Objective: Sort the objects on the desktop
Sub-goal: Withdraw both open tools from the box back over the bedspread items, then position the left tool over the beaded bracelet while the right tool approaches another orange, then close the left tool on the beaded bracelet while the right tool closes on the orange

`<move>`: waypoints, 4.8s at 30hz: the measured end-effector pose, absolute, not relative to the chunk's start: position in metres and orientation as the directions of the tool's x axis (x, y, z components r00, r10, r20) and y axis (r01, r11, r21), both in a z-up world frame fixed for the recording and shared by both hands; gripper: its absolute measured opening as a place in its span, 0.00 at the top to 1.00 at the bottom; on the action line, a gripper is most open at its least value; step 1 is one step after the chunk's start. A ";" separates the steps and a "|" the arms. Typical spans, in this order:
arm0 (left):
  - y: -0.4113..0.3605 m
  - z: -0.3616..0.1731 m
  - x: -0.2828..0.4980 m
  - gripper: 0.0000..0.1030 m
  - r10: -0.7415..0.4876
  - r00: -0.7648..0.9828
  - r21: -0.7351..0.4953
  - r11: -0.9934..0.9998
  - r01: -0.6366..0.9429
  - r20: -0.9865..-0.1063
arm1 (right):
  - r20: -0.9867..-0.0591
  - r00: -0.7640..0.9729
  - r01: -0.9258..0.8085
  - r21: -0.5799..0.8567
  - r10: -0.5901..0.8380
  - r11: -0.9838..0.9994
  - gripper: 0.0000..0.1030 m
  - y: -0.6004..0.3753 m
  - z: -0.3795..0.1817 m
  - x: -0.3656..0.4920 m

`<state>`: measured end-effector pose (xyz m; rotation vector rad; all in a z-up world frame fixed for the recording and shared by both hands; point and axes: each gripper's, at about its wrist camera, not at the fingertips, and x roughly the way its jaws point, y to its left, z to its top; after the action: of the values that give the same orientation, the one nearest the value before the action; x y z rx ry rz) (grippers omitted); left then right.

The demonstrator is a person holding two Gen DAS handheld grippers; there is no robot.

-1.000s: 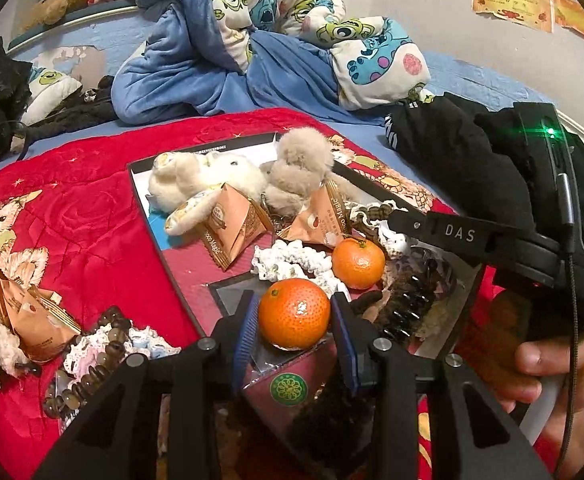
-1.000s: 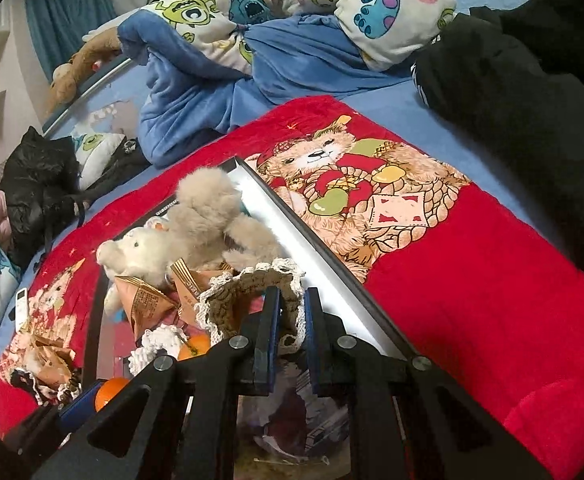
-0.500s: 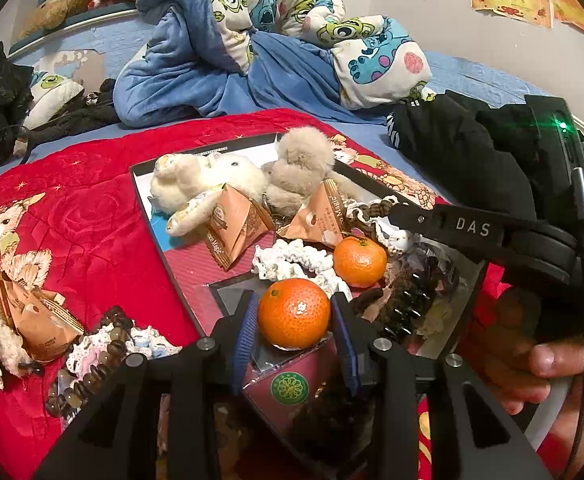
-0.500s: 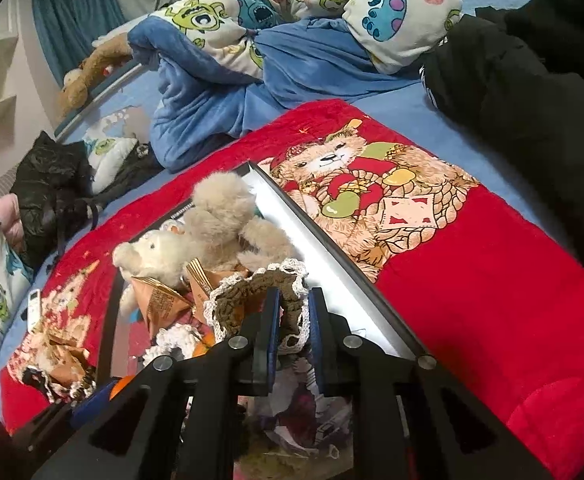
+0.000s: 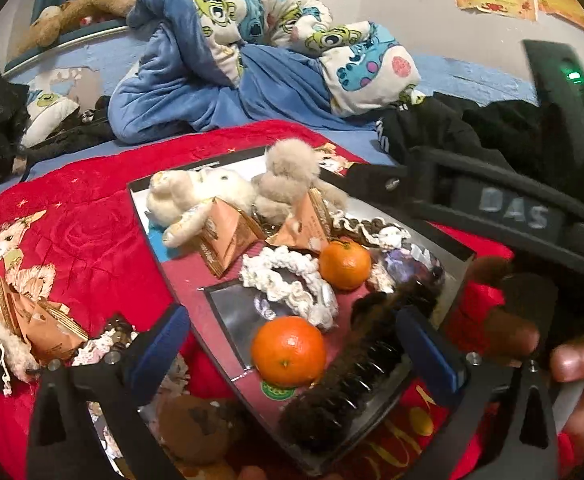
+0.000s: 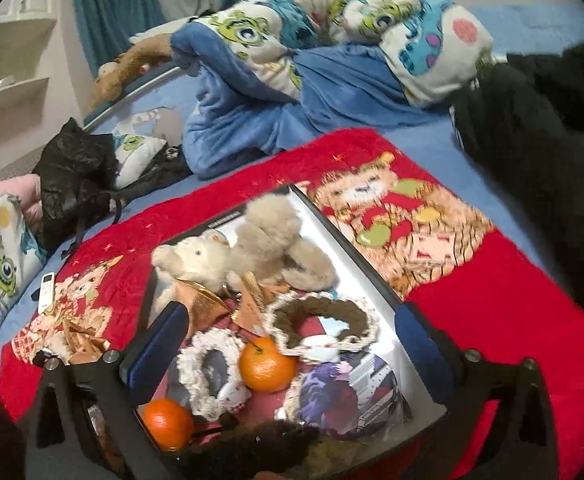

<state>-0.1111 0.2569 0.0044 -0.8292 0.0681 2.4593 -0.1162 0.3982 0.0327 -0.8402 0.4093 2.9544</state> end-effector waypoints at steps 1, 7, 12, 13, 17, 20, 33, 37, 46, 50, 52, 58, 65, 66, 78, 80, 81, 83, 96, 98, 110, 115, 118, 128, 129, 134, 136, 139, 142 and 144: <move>0.256 0.004 -0.112 0.00 0.480 -0.663 -0.128 -0.853 -0.507 -0.574 | -0.517 -0.856 -0.106 0.232 -0.030 -0.967 0.00 0.396 0.035 -0.114; 0.250 0.008 -0.110 0.00 0.483 -0.670 -0.148 -0.857 -0.494 -0.563 | -0.497 -0.867 -0.101 0.212 -0.018 -0.972 0.00 0.391 0.048 -0.102; 0.239 0.017 -0.100 0.00 0.467 -0.683 -0.135 -0.866 -0.482 -0.561 | -0.498 -0.867 -0.100 0.210 -0.018 -0.973 0.00 0.389 0.055 -0.088; 0.233 0.020 -0.097 0.00 0.467 -0.683 -0.139 -0.867 -0.479 -0.562 | -0.497 -0.868 -0.102 0.201 -0.012 -0.974 0.00 0.387 0.056 -0.086; 0.208 0.036 -0.087 0.00 0.477 -0.686 -0.173 -0.868 -0.465 -0.549 | -0.482 -0.876 -0.091 0.193 -0.014 -0.977 0.00 0.376 0.063 -0.074; 0.189 0.049 -0.080 0.00 0.471 -0.703 -0.187 -0.876 -0.445 -0.533 | -0.455 -0.890 -0.065 0.216 -0.041 -0.974 0.00 0.363 0.074 -0.061; 0.082 0.088 -0.026 0.00 0.336 -0.784 -0.131 -0.940 -0.315 -0.522 | -0.350 -0.924 0.079 0.221 -0.155 -0.972 0.00 0.278 0.101 -0.016; 0.051 0.092 -0.006 0.00 0.295 -0.805 -0.105 -0.954 -0.282 -0.514 | -0.355 -0.915 0.125 0.202 -0.192 -0.971 0.00 0.255 0.097 -0.006; 0.023 0.075 0.010 0.00 0.263 -0.802 -0.101 -0.963 -0.249 -0.536 | -0.372 -0.896 0.204 0.137 -0.241 -0.969 0.00 0.217 0.079 0.017; 0.026 0.059 0.012 0.00 0.245 -0.792 -0.076 -0.966 -0.246 -0.559 | -0.381 -0.890 0.214 0.139 -0.252 -0.967 0.00 0.214 0.070 0.023; 0.025 0.049 0.012 0.00 0.241 -0.785 -0.075 -0.967 -0.243 -0.570 | -0.397 -0.881 0.222 0.136 -0.259 -0.966 0.00 0.211 0.064 0.023; 0.018 0.026 0.003 0.00 0.225 -0.761 -0.086 -0.972 -0.219 -0.608 | -0.449 -0.851 0.266 0.080 -0.273 -0.961 0.00 0.191 0.046 0.019; 0.009 -0.002 -0.015 0.00 0.183 -0.719 -0.061 -0.980 -0.191 -0.671 | -0.524 -0.799 0.303 0.070 -0.294 -0.950 0.00 0.172 0.022 0.010; 0.008 -0.008 -0.019 0.00 0.181 -0.702 -0.062 -0.980 -0.191 -0.689 | -0.532 -0.793 0.305 0.073 -0.296 -0.949 0.00 0.171 0.019 0.009; 0.021 -0.037 -0.040 0.00 0.119 -0.620 0.004 -0.981 -0.193 -0.776 | -0.598 -0.712 0.316 0.196 -0.369 -0.928 0.00 0.169 -0.014 0.000; 0.020 -0.039 -0.041 0.00 0.116 -0.614 0.002 -0.982 -0.189 -0.781 | -0.606 -0.706 0.305 0.208 -0.367 -0.929 0.00 0.171 -0.016 -0.002; 0.019 -0.040 -0.042 0.00 0.115 -0.608 -0.001 -0.983 -0.184 -0.786 | -0.609 -0.705 0.299 0.211 -0.365 -0.931 0.00 0.171 -0.017 -0.002; 0.020 -0.041 -0.043 0.00 0.113 -0.606 -0.002 -0.984 -0.181 -0.787 | -0.614 -0.701 0.289 0.221 -0.363 -0.932 0.00 0.173 -0.019 -0.004; 0.023 -0.042 -0.038 0.00 0.107 -0.613 0.002 -0.985 -0.174 -0.783 | -0.643 -0.649 0.261 0.313 -0.406 -0.913 0.05 0.180 -0.029 -0.015; 0.024 -0.041 -0.039 0.00 0.107 -0.612 0.001 -0.985 -0.174 -0.784 | -0.639 -0.641 0.266 0.335 -0.425 -0.904 0.08 0.181 -0.030 -0.015; 0.024 -0.034 -0.041 0.00 0.118 -0.603 -0.012 -0.984 -0.176 -0.789 | -0.664 -0.607 0.256 0.357 -0.437 -0.898 0.32 0.180 -0.038 -0.021; 0.024 -0.035 -0.040 0.00 0.120 -0.603 -0.009 -0.983 -0.185 -0.789 | -0.665 -0.622 0.264 0.321 -0.415 -0.910 0.38 0.175 -0.035 -0.018; 0.024 -0.035 -0.041 0.00 0.128 -0.600 -0.009 -0.980 -0.197 -0.789 | -0.657 -0.626 0.290 0.304 -0.420 -0.908 0.45 0.169 -0.033 -0.015; 0.027 -0.036 -0.042 0.00 0.132 -0.605 0.004 -0.976 -0.217 -0.786 | -0.666 -0.584 0.300 0.354 -0.464 -0.886 0.63 0.168 -0.037 -0.018; 0.028 -0.036 -0.042 0.00 0.132 -0.605 0.003 -0.976 -0.218 -0.785 | -0.666 -0.582 0.302 0.356 -0.466 -0.885 0.64 0.167 -0.036 -0.018; 0.029 -0.034 -0.037 0.09 0.146 -0.621 0.008 -0.971 -0.238 -0.770 | -0.673 -0.589 0.301 0.332 -0.448 -0.894 0.66 0.164 -0.035 -0.016; 0.032 -0.033 -0.034 0.15 0.158 -0.629 0.009 -0.967 -0.254 -0.762 | -0.674 -0.595 0.302 0.318 -0.438 -0.899 0.66 0.163 -0.034 -0.015; 0.029 -0.030 -0.032 0.29 0.163 -0.641 0.002 -0.968 -0.249 -0.750 | -0.679 -0.594 0.298 0.312 -0.431 -0.902 0.66 0.162 -0.034 -0.014; 0.022 -0.027 -0.031 0.43 0.177 -0.646 -0.027 -0.971 -0.236 -0.743 | -0.682 -0.600 0.298 0.295 -0.418 -0.908 0.65 0.160 -0.033 -0.013; 0.020 -0.025 -0.030 0.54 0.172 -0.655 -0.029 -0.974 -0.223 -0.736 | -0.683 -0.604 0.299 0.283 -0.410 -0.911 0.65 0.159 -0.032 -0.011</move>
<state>-0.0301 0.0200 -0.0254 -1.1789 0.0934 2.6746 -0.0112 0.1589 -0.0317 -1.4394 0.2529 3.2260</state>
